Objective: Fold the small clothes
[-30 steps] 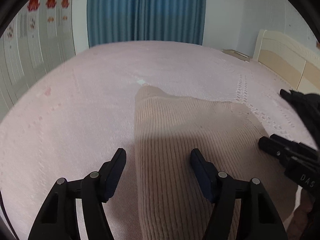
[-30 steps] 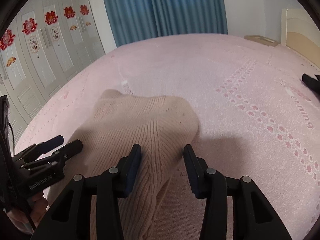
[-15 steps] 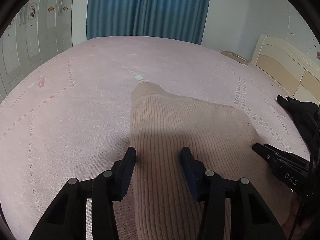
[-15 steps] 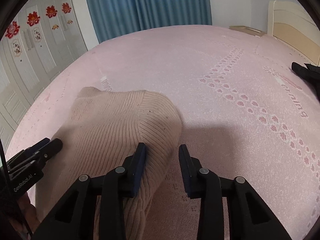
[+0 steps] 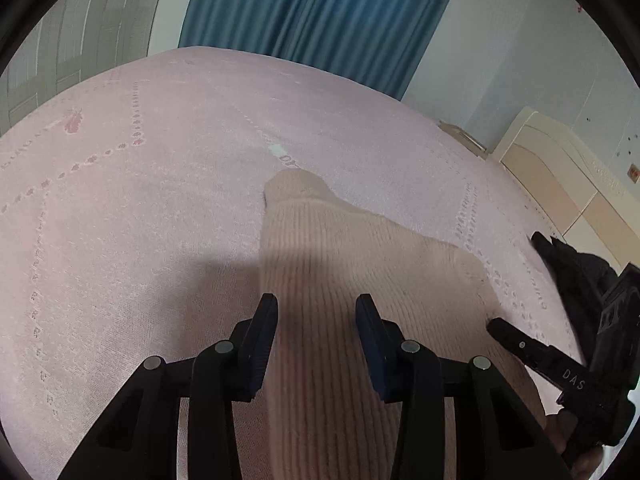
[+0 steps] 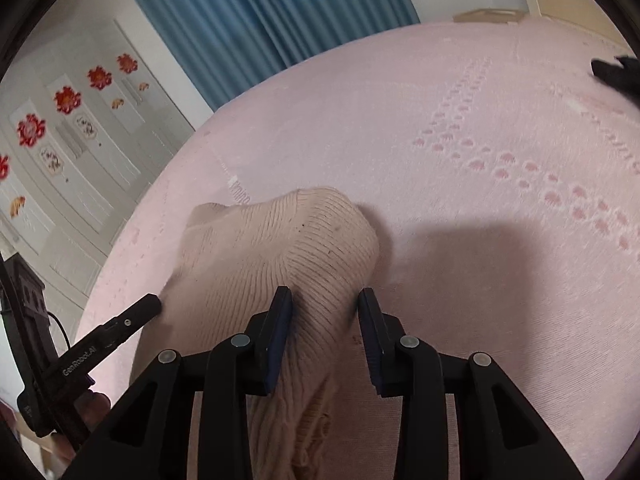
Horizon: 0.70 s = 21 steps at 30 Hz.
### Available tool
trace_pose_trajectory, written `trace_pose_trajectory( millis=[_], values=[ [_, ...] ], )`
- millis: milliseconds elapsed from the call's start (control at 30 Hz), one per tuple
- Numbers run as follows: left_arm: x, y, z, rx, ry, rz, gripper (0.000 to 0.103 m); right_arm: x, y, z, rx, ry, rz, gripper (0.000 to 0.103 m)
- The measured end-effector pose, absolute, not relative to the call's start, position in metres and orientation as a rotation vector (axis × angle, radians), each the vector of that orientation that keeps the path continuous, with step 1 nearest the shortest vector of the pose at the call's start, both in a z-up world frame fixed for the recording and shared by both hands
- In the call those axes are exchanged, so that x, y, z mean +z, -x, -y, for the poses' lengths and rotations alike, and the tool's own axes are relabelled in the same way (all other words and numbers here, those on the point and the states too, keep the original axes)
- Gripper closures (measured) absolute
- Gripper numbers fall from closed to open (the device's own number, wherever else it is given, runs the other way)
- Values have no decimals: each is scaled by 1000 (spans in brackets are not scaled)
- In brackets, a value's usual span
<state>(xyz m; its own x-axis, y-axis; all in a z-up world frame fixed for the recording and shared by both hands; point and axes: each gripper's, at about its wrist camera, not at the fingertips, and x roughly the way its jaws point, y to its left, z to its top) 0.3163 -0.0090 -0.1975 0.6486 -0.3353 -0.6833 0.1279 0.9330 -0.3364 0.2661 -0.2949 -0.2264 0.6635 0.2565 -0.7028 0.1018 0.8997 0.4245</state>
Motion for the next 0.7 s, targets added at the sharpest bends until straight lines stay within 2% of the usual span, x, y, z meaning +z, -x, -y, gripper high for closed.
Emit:
trace_pose_trajectory(
  millis=[100,200,267,367,500,633,700],
  values=[
    [-203,-321,4,-248,272,-849,64,-227,-268,290,81,-449,-849,67],
    [-210,-323,7,-253,267,-877,64,-229,-270,286,78,-435,-853,71],
    [-211,-323,8,-250,262,-878,64,-229,-269,286,91,-427,-846,84],
    [-209,-322,7,-260,263,-869,64,-222,-263,285,68,-375,-794,93],
    [-207,-320,7,-271,258,-863,64,-229,-267,280,26,-308,-837,92],
    [-203,-315,4,-278,258,-861,64,-217,-260,282,27,-269,-826,75],
    [-201,-312,0,-284,270,-862,63,-209,-250,287,60,-291,-810,74]
  ],
)
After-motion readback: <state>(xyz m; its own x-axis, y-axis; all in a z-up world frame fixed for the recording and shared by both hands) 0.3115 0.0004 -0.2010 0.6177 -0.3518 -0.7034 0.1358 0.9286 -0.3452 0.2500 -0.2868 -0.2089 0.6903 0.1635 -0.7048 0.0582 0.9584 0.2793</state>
